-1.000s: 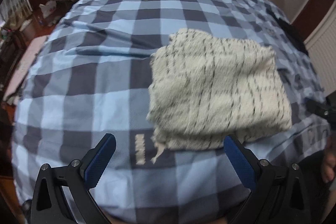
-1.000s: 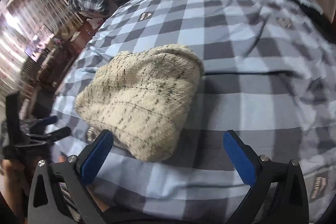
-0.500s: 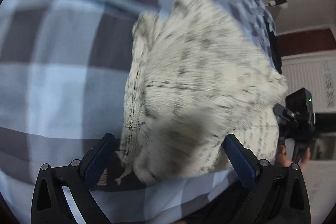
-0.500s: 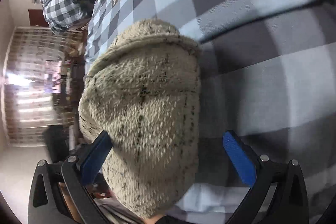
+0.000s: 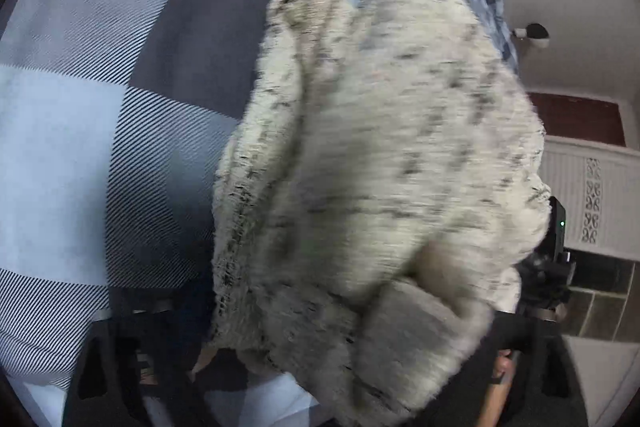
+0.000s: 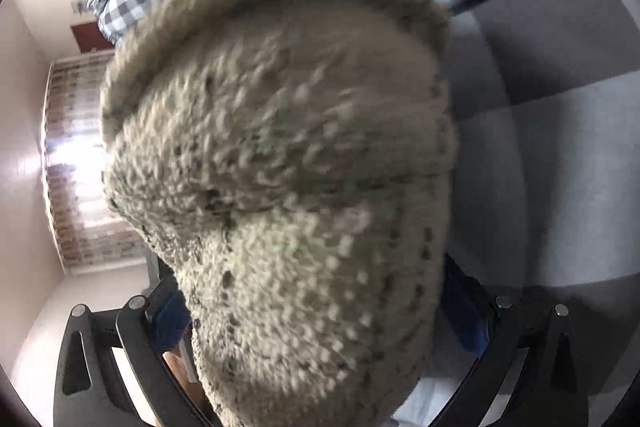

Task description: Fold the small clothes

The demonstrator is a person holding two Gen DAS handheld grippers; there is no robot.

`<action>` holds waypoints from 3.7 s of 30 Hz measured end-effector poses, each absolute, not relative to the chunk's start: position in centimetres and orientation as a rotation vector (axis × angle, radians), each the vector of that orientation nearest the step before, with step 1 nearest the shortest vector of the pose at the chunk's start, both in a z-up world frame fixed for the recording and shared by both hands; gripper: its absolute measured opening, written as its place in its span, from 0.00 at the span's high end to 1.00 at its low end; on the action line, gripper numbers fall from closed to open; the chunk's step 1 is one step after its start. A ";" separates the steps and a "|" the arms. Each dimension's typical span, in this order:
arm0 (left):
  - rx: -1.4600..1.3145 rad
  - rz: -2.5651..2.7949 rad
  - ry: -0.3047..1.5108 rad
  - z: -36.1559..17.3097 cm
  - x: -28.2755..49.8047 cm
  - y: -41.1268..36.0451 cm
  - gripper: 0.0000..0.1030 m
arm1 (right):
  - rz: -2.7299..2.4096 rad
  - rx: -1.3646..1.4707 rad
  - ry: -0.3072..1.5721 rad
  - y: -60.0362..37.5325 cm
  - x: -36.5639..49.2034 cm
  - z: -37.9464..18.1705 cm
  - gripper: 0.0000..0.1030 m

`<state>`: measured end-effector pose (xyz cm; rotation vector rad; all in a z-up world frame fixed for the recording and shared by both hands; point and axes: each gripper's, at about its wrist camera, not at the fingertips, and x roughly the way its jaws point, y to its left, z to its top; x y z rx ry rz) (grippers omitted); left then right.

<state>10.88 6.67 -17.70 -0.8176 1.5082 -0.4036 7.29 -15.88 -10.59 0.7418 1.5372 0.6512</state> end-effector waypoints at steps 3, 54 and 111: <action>-0.715 -0.406 1.464 -15.9 10.7 5.5 0.45 | 0.646 0.675 1.485 -15.7 6.4 -8.8 0.26; 0.088 -0.013 0.907 -3.0 5.6 2.0 0.00 | 0.255 0.327 1.044 -21.3 1.7 6.9 0.13; 0.014 -0.025 0.810 1.5 -4.3 -0.2 0.00 | 0.018 -0.171 0.899 -17.2 -2.4 4.1 0.11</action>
